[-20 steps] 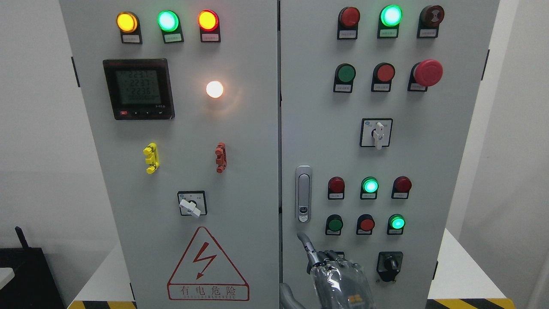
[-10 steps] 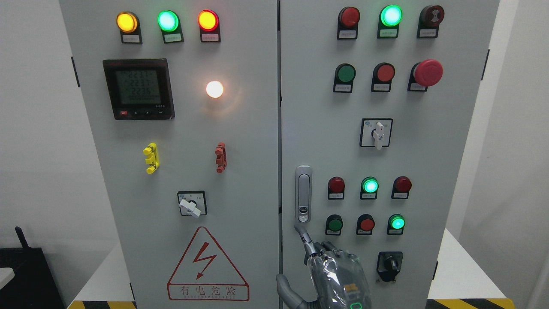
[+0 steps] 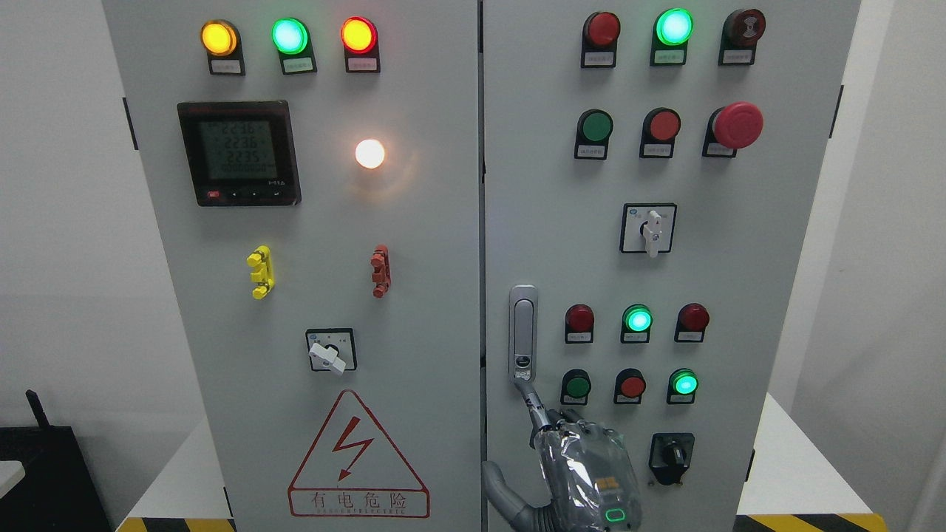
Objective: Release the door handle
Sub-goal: 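Raise the right hand toward the silver door handle, then close the right hand fingers around the silver handle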
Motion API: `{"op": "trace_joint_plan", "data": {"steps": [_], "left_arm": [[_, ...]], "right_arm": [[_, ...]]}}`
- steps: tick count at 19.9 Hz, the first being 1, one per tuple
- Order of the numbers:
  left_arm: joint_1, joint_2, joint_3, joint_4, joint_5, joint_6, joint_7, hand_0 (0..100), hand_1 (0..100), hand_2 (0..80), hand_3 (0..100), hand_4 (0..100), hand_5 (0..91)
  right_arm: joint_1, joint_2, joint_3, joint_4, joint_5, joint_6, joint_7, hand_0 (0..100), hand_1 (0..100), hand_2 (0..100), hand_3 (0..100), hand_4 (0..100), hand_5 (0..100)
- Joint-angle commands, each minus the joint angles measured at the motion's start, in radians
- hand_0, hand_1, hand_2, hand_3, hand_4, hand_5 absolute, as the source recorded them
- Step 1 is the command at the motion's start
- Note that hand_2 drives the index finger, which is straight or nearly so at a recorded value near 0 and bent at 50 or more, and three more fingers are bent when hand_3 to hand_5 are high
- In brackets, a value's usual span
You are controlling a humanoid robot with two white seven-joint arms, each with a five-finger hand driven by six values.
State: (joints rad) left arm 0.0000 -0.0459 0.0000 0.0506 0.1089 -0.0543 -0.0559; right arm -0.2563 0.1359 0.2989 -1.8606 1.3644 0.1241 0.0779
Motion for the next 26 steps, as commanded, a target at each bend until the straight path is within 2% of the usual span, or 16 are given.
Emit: {"op": "trace_joint_plan", "data": {"steps": [1, 18, 26], "left_arm": [[-0.025, 0.000, 0.017, 0.000, 0.000, 0.001, 0.001, 12, 39, 0.0, 0, 0, 0.0], [-0.026, 0.000, 0.017, 0.000, 0.000, 0.001, 0.001, 12, 39, 0.0, 0, 0, 0.0], [-0.025, 0.000, 0.017, 0.000, 0.000, 0.001, 0.001, 12, 39, 0.0, 0, 0, 0.0]], "right_arm": [[-0.009, 0.001, -0.018, 0.032, -0.004, 0.002, 0.000, 34, 24, 0, 63, 61, 71], [-0.043, -0.001, -0.018, 0.054, -0.007, 0.019, 0.000, 35, 24, 0, 64, 62, 72], [-0.015, 0.001, -0.014, 0.057, -0.007, 0.019, 0.000, 35, 24, 0, 64, 63, 72]]}}
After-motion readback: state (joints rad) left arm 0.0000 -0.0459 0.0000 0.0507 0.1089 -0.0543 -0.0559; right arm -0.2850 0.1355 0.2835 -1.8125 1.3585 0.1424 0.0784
